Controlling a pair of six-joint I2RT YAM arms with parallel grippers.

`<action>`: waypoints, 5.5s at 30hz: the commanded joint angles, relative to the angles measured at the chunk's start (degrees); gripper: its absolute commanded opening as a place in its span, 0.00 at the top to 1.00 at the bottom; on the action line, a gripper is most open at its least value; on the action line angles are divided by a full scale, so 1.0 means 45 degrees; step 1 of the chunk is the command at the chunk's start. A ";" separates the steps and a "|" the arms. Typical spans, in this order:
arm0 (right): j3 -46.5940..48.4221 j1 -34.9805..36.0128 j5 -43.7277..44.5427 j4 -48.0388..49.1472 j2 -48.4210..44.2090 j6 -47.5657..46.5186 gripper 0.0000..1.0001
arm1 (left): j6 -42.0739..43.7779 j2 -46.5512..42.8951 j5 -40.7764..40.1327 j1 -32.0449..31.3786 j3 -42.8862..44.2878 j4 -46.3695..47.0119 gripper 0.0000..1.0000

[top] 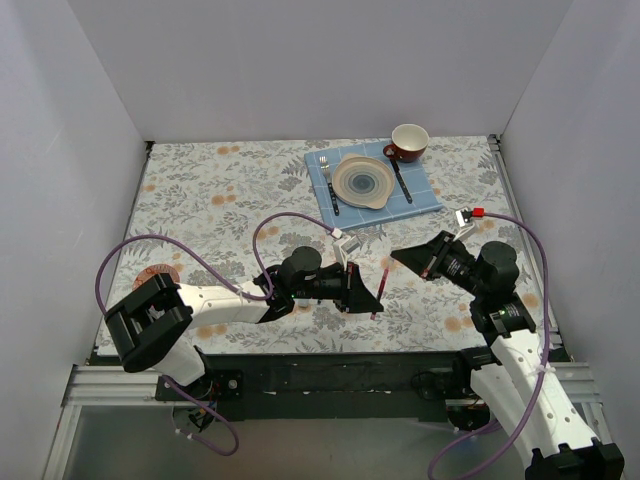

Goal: Insert the pens into the pen caps

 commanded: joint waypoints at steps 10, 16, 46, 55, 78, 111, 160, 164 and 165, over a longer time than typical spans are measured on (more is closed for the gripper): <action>-0.0220 0.0115 -0.0391 0.0617 -0.0118 0.0018 0.99 | 0.0094 -0.0590 -0.0129 -0.0070 0.0063 0.0440 1.00; -0.0337 0.0193 -0.0469 0.0773 -0.0138 0.0096 0.99 | 0.0113 -0.0473 -0.0090 -0.0070 0.0200 0.0421 1.00; 0.0658 0.0310 -0.0138 0.1222 0.0428 0.0526 0.99 | -0.0160 -0.0766 -0.0109 -0.0070 -0.0288 0.0596 1.00; 0.0854 0.0291 0.0019 0.0988 0.0468 0.0350 0.99 | -0.0004 -0.1176 -0.0344 -0.0070 -0.0406 0.0382 1.00; -0.0238 0.0291 -0.0567 0.0832 -0.0333 0.0546 0.99 | 0.0445 -0.1000 -0.0637 -0.0070 0.0473 -0.0223 1.00; -0.0867 0.0311 -0.0411 -0.0536 -0.1839 0.0818 0.80 | 0.2397 -0.0062 -0.1361 0.0399 0.3247 -0.1746 1.00; 0.2631 0.1365 -0.2267 0.4581 0.2987 0.0038 0.47 | 0.2125 -0.2856 -0.0930 0.0418 0.0767 -0.1396 1.00; 0.2534 0.1443 -0.2032 0.4601 0.2929 -0.0079 0.54 | 0.2086 -0.2759 -0.0911 0.0418 0.0727 -0.1337 1.00; 0.2495 0.1443 -0.2013 0.4601 0.2909 -0.0080 0.59 | 0.2105 -0.2739 -0.0910 0.0418 0.0766 -0.1337 1.00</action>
